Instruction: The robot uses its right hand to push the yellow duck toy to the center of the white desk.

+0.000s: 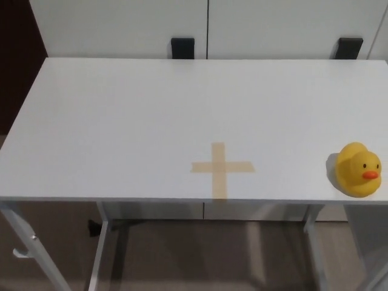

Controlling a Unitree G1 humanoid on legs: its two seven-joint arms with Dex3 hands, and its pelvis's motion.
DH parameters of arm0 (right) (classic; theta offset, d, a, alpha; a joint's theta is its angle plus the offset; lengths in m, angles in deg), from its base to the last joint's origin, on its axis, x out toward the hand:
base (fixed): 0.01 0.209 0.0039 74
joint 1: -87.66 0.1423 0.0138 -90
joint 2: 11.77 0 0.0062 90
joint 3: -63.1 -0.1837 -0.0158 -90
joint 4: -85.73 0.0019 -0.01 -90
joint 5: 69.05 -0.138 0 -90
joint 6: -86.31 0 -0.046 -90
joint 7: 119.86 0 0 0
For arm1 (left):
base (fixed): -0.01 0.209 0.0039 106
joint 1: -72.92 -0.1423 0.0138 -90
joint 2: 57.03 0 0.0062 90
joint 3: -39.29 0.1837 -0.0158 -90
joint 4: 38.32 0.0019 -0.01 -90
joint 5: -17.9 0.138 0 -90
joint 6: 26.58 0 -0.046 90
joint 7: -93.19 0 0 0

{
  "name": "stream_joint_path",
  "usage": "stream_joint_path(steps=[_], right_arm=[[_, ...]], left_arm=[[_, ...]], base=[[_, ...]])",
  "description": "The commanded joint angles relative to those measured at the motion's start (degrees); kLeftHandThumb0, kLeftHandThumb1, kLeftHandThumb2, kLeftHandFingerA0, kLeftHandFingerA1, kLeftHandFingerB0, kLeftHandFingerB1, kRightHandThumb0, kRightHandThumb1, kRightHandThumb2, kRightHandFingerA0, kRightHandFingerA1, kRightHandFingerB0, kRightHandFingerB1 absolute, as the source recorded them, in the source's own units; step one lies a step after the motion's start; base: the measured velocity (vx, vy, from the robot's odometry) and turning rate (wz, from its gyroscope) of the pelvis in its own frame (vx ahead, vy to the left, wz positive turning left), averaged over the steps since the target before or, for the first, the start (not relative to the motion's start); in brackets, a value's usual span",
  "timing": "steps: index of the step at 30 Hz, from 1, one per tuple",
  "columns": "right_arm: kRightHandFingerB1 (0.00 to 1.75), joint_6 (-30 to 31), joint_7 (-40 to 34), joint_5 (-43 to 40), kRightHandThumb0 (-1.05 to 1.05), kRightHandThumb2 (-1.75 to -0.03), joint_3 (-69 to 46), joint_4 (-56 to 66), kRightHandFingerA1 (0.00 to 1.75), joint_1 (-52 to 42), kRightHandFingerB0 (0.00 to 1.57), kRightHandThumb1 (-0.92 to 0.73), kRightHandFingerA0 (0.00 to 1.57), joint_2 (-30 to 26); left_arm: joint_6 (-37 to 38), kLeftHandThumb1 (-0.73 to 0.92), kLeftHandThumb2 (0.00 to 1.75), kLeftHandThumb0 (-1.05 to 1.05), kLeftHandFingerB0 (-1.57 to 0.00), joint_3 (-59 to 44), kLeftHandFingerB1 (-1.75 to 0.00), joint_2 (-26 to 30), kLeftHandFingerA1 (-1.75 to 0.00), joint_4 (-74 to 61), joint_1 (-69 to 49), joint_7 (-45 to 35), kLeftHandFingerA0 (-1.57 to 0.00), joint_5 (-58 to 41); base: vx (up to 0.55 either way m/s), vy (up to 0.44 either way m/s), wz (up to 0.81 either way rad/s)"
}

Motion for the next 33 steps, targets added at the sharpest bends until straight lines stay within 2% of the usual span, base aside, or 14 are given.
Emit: stream_joint_path(steps=[1,2,3,4,5,6,9,13,14,15,16,17,18,33], right_arm=[[0.77,-0.87,0.33,-1.41,-0.99,-0.82,0.65,5.59,0.76,5.43,0.00,-0.91,0.00,-0.90],[0.80,-0.46,1.06,-1.45,-1.05,-1.25,1.18,7.11,0.91,7.09,0.09,-0.70,0.15,-0.49],[0.80,-0.12,1.58,-1.47,-1.05,-1.25,1.57,8.26,0.91,8.28,0.09,-0.70,0.15,-0.17],[1.01,0.22,2.79,-1.60,-1.05,-0.80,2.33,9.75,1.27,10.11,0.00,-0.92,0.22,0.68],[1.01,0.56,4.01,-1.77,-1.05,-0.80,3.10,11.11,1.27,11.73,0.00,-0.92,0.22,1.58],[0.71,2.41,4.49,-2.32,-1.05,-1.27,3.97,13.96,0.84,13.22,0.02,-0.70,0.06,3.18],[0.49,3.06,6.80,-3.47,-1.05,-1.29,5.54,18.39,0.70,14.28,0.04,-0.82,0.01,6.46],[0.43,4.05,8.02,-2.52,-0.87,-1.24,8.73,26.50,0.57,11.04,0.00,-0.79,0.00,9.67],[0.40,4.37,7.87,-2.66,-0.94,-0.76,9.04,27.43,0.54,10.64,0.08,-0.92,0.10,10.57],[0.40,5.02,7.59,-2.99,-0.94,-0.76,9.22,28.57,0.54,10.19,0.08,-0.92,0.10,11.57],[0.51,5.50,7.88,-2.84,-0.38,-1.11,9.69,29.20,0.53,9.84,0.00,-0.47,0.01,11.83],[0.51,6.27,8.27,-2.59,-0.38,-1.11,10.23,30.18,0.53,9.33,0.00,-0.47,0.01,11.97],[0.37,6.59,8.25,-2.53,-0.90,-0.76,10.45,30.75,0.49,9.01,0.10,-0.92,0.12,12.30],[0.35,10.84,7.08,-0.10,-0.78,-0.75,16.66,33.84,0.46,6.89,0.13,-0.92,0.23,18.96]], left_arm=[[1.23,0.62,0.78,-0.14,-0.77,0.16,-0.88,1.46,-0.78,0.32,0.41,0.30,-0.78,0.17],[1.45,0.60,0.80,-0.12,-0.80,0.28,-0.91,1.55,-0.80,0.35,0.40,0.14,-0.81,0.29],[1.61,0.60,0.80,-0.12,-0.80,0.37,-0.91,1.63,-0.80,0.37,0.40,0.01,-0.81,0.37],[1.71,0.61,0.83,-0.10,-0.81,0.35,-0.92,1.67,-0.80,0.40,0.47,-0.02,-0.81,0.32],[1.76,0.61,0.83,-0.10,-0.81,0.28,-0.92,1.68,-0.80,0.44,0.57,0.00,-0.81,0.20],[1.67,0.64,0.80,-0.13,-0.82,0.28,-0.92,1.57,-0.80,0.51,0.80,0.10,-0.81,0.15],[1.90,0.61,0.85,-0.14,-0.81,0.39,-0.93,1.44,-0.80,0.62,0.87,0.14,-0.80,0.20],[1.97,0.61,0.84,-0.13,-0.80,0.67,-0.91,1.20,-0.80,0.91,0.69,0.25,-0.81,0.38],[2.20,0.59,0.88,-0.11,-0.86,0.42,-0.98,1.14,-0.86,0.66,0.44,-0.06,-0.84,0.02],[2.49,0.59,0.88,-0.11,-0.86,0.12,-0.98,1.09,-0.86,0.36,0.16,-0.42,-0.84,-0.40],[2.51,0.59,0.86,-0.12,-0.85,0.09,-0.95,1.10,-0.85,0.28,0.09,-0.40,-0.84,-0.45],[2.45,0.59,0.86,-0.12,-0.85,0.12,-0.95,1.12,-0.85,0.24,0.05,-0.29,-0.84,-0.41],[2.11,0.62,0.82,-0.12,-0.81,0.19,-0.89,1.12,-0.81,0.27,0.16,-0.04,-0.82,-0.31],[1.92,0.59,0.89,-0.11,-0.81,0.16,-0.92,1.04,-0.83,0.46,-0.15,0.17,-0.82,-0.24]], base=[[0.00,0.000,0.00],[0.00,0.000,0.00],[0.00,0.000,0.00],[0.00,0.000,0.00],[0.00,0.000,0.00],[0.00,0.000,0.00],[0.00,0.000,0.00],[0.00,0.000,0.00],[0.00,0.000,0.00],[0.00,0.000,0.00],[0.00,0.000,0.00],[0.00,0.000,0.00],[0.00,0.000,0.00],[0.00,0.000,0.00]])
